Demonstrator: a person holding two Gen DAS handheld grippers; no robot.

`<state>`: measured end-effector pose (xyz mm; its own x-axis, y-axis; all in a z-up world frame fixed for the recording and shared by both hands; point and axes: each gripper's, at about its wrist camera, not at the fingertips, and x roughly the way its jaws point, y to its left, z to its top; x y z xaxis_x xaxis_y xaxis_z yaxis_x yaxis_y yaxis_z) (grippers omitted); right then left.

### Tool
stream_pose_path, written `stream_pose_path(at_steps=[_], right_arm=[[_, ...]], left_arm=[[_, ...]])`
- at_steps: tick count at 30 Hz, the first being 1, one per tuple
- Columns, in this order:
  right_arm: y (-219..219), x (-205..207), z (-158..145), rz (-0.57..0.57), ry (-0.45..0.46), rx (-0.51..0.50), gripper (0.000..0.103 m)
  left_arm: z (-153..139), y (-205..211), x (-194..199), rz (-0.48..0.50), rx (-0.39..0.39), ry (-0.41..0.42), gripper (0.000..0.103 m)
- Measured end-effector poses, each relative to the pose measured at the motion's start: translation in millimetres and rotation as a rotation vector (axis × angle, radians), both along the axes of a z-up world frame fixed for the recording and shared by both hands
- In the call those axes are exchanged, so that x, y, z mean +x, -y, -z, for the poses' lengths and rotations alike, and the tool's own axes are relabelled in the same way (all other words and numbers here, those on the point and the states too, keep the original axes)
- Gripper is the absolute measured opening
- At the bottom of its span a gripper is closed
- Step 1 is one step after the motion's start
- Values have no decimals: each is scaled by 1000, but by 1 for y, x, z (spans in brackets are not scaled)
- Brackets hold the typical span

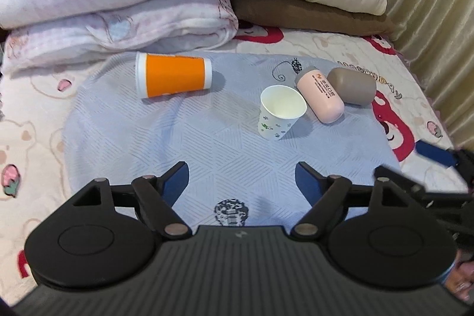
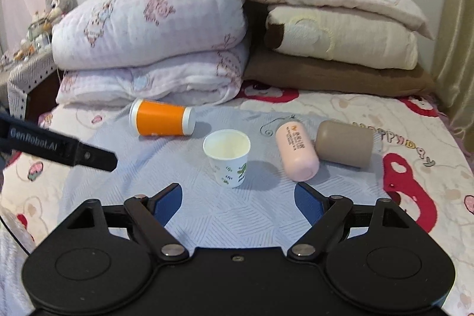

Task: Flip cup upright

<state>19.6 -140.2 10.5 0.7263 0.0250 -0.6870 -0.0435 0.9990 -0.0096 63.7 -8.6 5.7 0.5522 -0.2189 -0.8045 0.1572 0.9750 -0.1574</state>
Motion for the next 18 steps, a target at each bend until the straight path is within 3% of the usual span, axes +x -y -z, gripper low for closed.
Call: stream_pose_path(at_steps=[5,10,18], right_arm=[[8,-10,-19,68,32,-11,103],[7,-8,-24,126,-28,-72,103],[0,-22,-34,118,17,-70,103]], left_arm=[[-14,4,-20,0,1,43,90],[-22,9,-32,-13,8,68,96],[-29,5,-46,-75,45,82,97]])
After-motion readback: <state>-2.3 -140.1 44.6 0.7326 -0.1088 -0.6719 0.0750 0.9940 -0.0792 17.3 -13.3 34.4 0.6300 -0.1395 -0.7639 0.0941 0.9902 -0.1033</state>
